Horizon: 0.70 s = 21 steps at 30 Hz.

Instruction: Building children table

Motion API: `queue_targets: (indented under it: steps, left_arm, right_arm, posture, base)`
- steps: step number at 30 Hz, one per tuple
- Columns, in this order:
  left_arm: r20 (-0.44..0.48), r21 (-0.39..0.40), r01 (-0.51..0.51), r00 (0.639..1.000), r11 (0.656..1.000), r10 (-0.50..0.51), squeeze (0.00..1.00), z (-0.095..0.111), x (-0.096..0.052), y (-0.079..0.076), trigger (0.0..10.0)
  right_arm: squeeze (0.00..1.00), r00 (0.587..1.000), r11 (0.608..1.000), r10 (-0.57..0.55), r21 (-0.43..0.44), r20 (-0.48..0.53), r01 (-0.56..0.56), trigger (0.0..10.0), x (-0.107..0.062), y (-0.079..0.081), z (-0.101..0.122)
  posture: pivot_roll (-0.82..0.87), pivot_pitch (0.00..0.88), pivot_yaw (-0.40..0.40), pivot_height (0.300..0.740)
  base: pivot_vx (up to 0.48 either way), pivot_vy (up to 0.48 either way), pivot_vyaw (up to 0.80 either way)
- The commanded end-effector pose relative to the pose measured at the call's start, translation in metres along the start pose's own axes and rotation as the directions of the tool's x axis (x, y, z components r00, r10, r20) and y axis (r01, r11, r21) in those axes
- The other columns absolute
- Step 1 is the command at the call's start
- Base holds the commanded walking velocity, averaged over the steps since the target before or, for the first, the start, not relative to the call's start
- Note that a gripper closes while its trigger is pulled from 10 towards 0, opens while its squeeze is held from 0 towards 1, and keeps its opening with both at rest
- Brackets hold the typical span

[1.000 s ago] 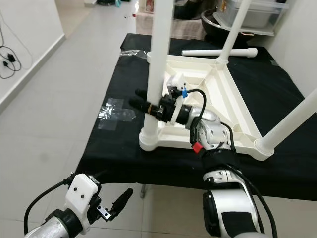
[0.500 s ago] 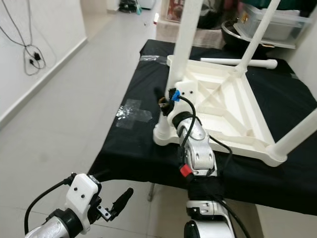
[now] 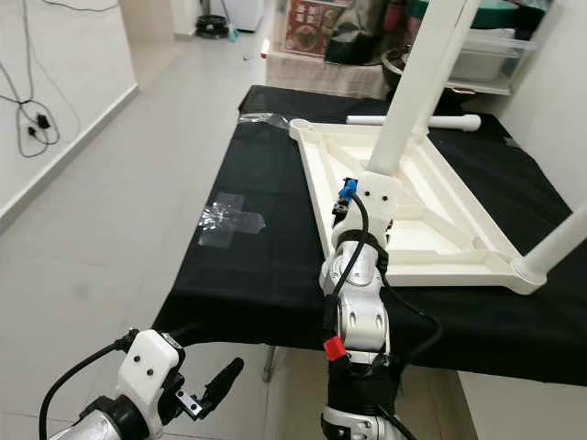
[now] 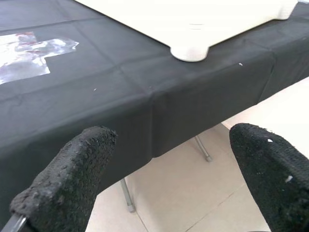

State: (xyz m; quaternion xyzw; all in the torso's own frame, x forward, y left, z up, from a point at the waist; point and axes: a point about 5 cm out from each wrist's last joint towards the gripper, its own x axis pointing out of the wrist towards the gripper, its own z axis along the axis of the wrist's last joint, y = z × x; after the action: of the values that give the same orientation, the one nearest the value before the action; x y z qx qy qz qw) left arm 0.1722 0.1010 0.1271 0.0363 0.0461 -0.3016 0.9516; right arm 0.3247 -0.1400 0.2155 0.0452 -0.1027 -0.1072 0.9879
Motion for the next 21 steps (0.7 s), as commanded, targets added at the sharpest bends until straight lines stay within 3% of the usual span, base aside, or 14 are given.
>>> queue_targets:
  steps: [1,6,7,9,11,12,13,14,15,17,18,19,20,21]
  left_arm:
    - [-0.014,-0.008,0.001,1.000,1.000,-0.002,0.00,-0.003,0.000,-0.002,10.0]
    - [-0.011,-0.009,0.002,1.000,1.000,-0.002,0.00,-0.003,0.001,-0.002,10.0]
    - [-0.011,-0.010,0.002,1.000,1.000,-0.002,0.00,-0.003,0.001,-0.002,10.0]
    - [-0.010,-0.010,0.002,1.000,1.000,-0.002,0.00,-0.003,0.001,-0.002,10.0]
    - [-0.010,-0.010,0.002,1.000,1.000,-0.002,0.00,-0.003,0.001,-0.002,10.0]
    - [-0.010,-0.010,0.002,1.000,1.000,-0.002,0.00,-0.003,0.001,-0.002,10.0]
    - [-0.010,-0.010,0.002,1.000,1.000,-0.002,0.00,-0.003,0.001,-0.002,10.0]
    - [-0.009,-0.010,0.003,1.000,1.000,-0.003,0.00,-0.003,0.002,-0.002,10.0]
    - [-0.009,-0.010,0.003,1.000,1.000,-0.003,0.00,-0.003,0.002,-0.002,10.0]
    - [-0.009,-0.008,0.004,1.000,1.000,-0.004,0.00,-0.003,0.001,-0.002,10.0]
    - [-0.009,-0.007,0.004,1.000,1.000,-0.004,0.00,-0.003,0.001,-0.002,10.0]
    - [-0.009,-0.007,0.004,1.000,1.000,-0.004,0.00,-0.003,0.001,-0.002,10.0]
    - [-0.009,-0.007,0.003,1.000,1.000,-0.003,0.00,-0.003,0.001,-0.002,10.0]
    - [-0.009,-0.007,0.003,1.000,1.000,-0.003,0.00,-0.003,0.001,-0.002,10.0]
  right_arm:
    - [0.00,0.998,0.995,0.067,0.071,-0.002,-0.067,10.0,0.000,0.006,-0.008]
    - [0.00,0.953,0.946,0.301,0.122,0.014,-0.301,10.0,0.017,-0.007,-0.007]
    - [0.00,0.923,0.915,0.385,0.123,0.012,-0.383,10.0,0.022,-0.012,-0.007]
    - [0.00,0.802,0.798,0.596,0.144,-0.036,-0.586,10.0,0.031,-0.023,-0.007]
    - [0.00,0.802,0.798,0.596,0.144,-0.036,-0.586,10.0,0.031,-0.023,-0.007]
    - [0.00,0.709,0.705,0.703,0.182,-0.055,-0.686,10.0,0.029,-0.024,-0.008]
    - [0.00,0.709,0.705,0.703,0.182,-0.055,-0.686,10.0,0.029,-0.024,-0.008]
    - [0.00,0.588,0.589,0.806,0.194,-0.073,-0.784,10.0,0.023,-0.021,-0.008]
    - [0.00,0.588,0.589,0.806,0.194,-0.073,-0.784,10.0,0.023,-0.021,-0.008]
    - [0.00,0.259,0.274,0.962,0.269,-0.091,-0.923,10.0,0.005,-0.011,-0.010]
    - [0.00,0.148,0.171,0.984,0.285,-0.101,-0.943,10.0,-0.002,-0.008,-0.011]
    - [0.00,0.148,0.171,0.984,0.285,-0.101,-0.943,10.0,-0.002,-0.008,-0.011]
    - [0.00,0.075,0.105,0.991,0.284,-0.115,-0.953,10.0,-0.004,-0.005,-0.013]
    - [0.00,0.075,0.105,0.991,0.284,-0.115,-0.953,10.0,-0.004,-0.005,-0.013]
  posture:
    - [0.14,0.090,-0.106,0.740]
    - [0.14,0.093,-0.106,0.740]
    - [0.14,0.092,-0.106,0.740]
    - [0.14,0.093,-0.108,0.740]
    - [0.14,0.093,-0.108,0.740]
    - [0.14,0.092,-0.107,0.740]
    - [0.14,0.092,-0.107,0.740]
    - [0.14,0.093,-0.109,0.740]
    - [0.14,0.093,-0.109,0.740]
    - [0.15,0.095,-0.109,0.740]
    - [0.15,0.095,-0.109,0.740]
    - [0.15,0.095,-0.109,0.740]
    - [0.15,0.095,-0.109,0.740]
    - [0.15,0.095,-0.109,0.740]
  base:
    - [0.000,0.000,0.00]
    - [0.000,0.000,0.00]
    - [0.000,0.000,0.00]
    - [0.000,0.000,0.00]
    - [0.000,0.000,0.00]
    - [0.000,0.000,0.00]
    - [0.000,0.000,0.00]
    - [0.000,0.000,0.00]
    - [0.000,0.000,0.00]
    - [0.000,0.000,0.00]
    - [0.000,0.000,0.00]
    - [0.000,0.000,0.00]
    - [0.000,0.000,0.00]
    - [0.000,0.000,0.00]
